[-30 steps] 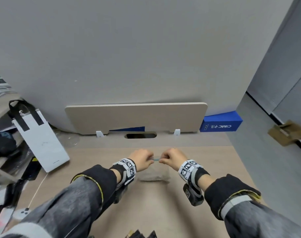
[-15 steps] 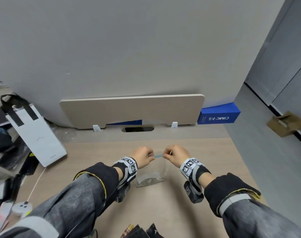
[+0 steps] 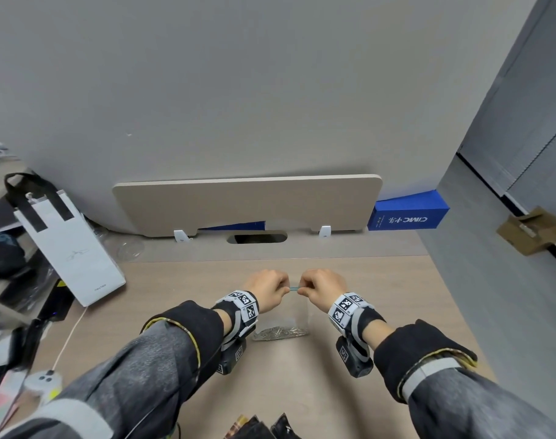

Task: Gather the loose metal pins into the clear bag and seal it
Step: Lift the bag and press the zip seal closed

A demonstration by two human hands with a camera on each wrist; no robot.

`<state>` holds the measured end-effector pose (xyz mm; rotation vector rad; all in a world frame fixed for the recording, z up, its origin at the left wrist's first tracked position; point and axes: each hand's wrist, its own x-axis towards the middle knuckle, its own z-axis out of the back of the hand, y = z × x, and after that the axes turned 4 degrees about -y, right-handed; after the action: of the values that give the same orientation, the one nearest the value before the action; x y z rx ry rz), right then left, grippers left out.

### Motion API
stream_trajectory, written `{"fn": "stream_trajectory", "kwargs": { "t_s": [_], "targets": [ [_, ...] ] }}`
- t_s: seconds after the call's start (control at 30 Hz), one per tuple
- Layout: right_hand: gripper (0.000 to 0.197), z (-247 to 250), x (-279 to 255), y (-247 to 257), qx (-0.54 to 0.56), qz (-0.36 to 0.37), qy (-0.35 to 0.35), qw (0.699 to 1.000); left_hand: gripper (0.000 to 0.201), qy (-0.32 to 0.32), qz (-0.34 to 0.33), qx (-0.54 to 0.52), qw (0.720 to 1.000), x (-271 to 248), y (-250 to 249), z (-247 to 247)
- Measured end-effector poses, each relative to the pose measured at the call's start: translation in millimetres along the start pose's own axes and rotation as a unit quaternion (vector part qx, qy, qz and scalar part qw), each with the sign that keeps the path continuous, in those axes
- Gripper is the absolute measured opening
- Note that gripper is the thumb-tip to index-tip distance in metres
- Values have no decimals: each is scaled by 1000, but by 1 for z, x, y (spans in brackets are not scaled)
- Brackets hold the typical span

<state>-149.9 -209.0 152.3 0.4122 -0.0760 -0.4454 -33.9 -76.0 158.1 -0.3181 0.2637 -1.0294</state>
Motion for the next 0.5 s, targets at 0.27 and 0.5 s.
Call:
{"fn": "stream_trajectory", "kwargs": {
  "t_s": [0.27, 0.5],
  "targets": [
    [19, -1, 5, 11, -51, 51, 43, 997, 16, 6, -35, 25, 999, -2, 0, -4],
    [14, -3, 5, 10, -84, 72, 30, 993, 20, -7, -58, 20, 998, -2, 10, -4]
  ]
}}
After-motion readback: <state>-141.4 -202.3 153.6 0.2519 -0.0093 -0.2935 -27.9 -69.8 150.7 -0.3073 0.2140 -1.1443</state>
